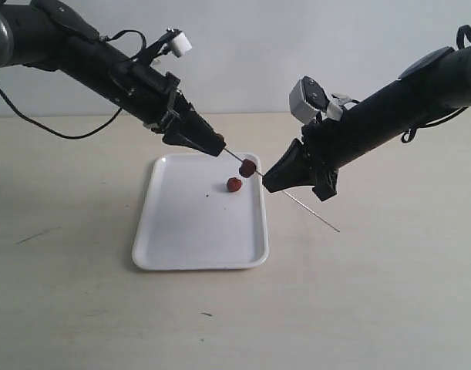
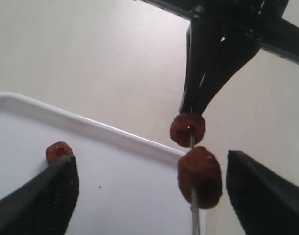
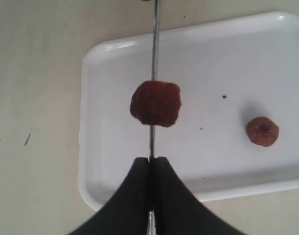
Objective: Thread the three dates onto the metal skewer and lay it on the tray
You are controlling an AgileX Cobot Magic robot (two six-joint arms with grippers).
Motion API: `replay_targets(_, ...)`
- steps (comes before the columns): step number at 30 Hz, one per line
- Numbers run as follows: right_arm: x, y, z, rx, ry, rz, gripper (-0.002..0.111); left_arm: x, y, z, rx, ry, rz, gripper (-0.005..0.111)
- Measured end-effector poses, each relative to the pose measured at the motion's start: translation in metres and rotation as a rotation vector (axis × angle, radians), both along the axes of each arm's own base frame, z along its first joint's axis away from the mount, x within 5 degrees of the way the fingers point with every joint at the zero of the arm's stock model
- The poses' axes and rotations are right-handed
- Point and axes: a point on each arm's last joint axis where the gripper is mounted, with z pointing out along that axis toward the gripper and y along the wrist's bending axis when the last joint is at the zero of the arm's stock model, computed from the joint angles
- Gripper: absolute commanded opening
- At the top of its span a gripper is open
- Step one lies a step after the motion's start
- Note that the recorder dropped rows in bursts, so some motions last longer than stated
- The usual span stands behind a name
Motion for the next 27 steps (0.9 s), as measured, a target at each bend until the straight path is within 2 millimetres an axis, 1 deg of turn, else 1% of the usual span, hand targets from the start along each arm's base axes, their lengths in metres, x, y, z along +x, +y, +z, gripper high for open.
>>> replay_targets(3,-0.001,0.004,0.001,0.017,0.008,0.001,0.0,0.002,0.01,0.011,-0.007,-0.027,0.022,0.079)
replay_targets(6,-0.001,0.004,0.001,0.02,0.011,0.0,0.0,0.005,0.024,0.026,-0.018,-0.057,0.055,0.079)
replay_targets(9,-0.001,0.004,0.001,0.02,0.011,0.0,0.0,0.008,0.038,0.037,-0.03,-0.08,0.089,0.077)
replay_targets(13,-0.001,0.004,0.001,0.023,0.017,-0.007,0.0,0.012,0.053,0.043,-0.036,-0.092,0.124,0.073)
replay_targets(16,0.001,0.005,0.003,0.043,0.041,-0.047,0.0,0.014,0.061,0.047,-0.041,-0.1,0.143,0.072)
replay_targets(19,0.004,0.005,0.004,0.066,0.075,-0.117,0.0,0.015,0.066,0.05,-0.061,-0.099,0.161,0.072)
replay_targets(22,0.007,0.006,0.006,0.105,0.115,-0.184,0.0,0.016,0.067,0.05,-0.068,-0.101,0.163,0.072)
replay_targets(27,0.011,0.008,0.011,0.191,0.242,-0.314,0.0,0.016,0.067,0.051,-0.074,-0.107,0.161,0.071)
